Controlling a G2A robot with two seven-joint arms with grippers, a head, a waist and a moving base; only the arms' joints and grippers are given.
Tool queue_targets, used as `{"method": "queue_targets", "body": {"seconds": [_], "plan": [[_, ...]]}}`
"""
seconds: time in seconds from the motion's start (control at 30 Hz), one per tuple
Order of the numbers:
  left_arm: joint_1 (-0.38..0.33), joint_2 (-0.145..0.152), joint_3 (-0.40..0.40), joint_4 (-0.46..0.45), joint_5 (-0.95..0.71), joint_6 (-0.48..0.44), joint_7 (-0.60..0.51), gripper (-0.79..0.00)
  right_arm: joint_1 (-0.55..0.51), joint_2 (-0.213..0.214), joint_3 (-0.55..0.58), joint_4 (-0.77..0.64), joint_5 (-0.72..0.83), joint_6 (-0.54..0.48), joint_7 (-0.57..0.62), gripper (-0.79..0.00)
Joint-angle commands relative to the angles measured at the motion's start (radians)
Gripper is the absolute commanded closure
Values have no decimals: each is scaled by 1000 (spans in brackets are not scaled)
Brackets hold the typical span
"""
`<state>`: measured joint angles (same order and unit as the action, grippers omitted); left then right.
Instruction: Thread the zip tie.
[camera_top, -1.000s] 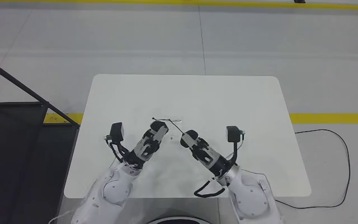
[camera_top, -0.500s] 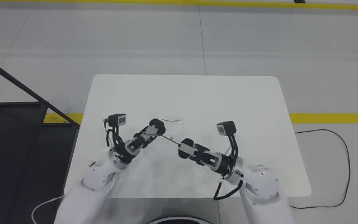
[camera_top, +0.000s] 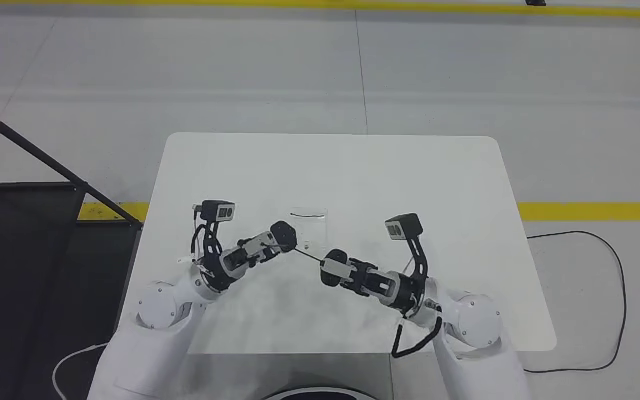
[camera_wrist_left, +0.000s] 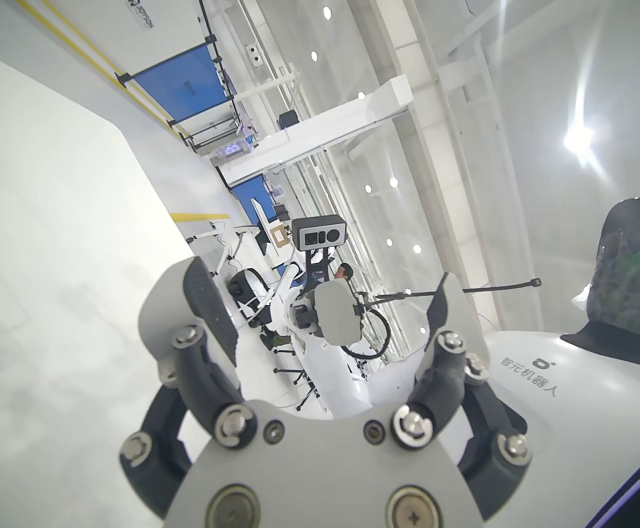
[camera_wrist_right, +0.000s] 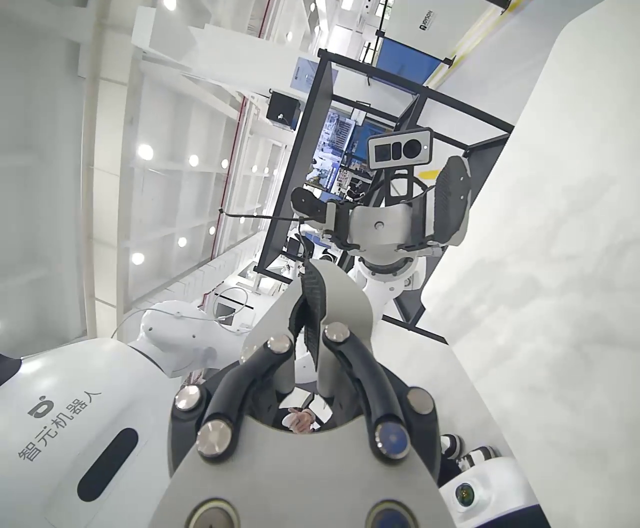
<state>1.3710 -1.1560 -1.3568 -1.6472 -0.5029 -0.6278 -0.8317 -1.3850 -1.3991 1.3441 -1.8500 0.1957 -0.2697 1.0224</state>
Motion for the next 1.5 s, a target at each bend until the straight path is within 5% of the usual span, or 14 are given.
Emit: {"method": "queue_targets", "body": {"seconds": [0.0, 0.3, 0.43, 0.9, 1.47], "plan": [[1, 0, 5, -13, -54, 33, -14, -785, -3, 1, -10, 0, 20, -3, -10, 0], [-50, 6, 1, 65, -405, 166, -327, -779, 85, 17, 4, 121, 305, 80, 195, 0], [-75, 6, 11, 98, -452, 210, -414, -653, 108, 23, -3, 153, 327, 89, 218, 0], [-93, -6, 53, 104, -480, 210, -468, -379, 128, 35, -57, 174, 305, 71, 173, 0], [-99, -13, 58, 103, -490, 220, -495, -286, 135, 54, -79, 177, 323, 67, 165, 0]]}}
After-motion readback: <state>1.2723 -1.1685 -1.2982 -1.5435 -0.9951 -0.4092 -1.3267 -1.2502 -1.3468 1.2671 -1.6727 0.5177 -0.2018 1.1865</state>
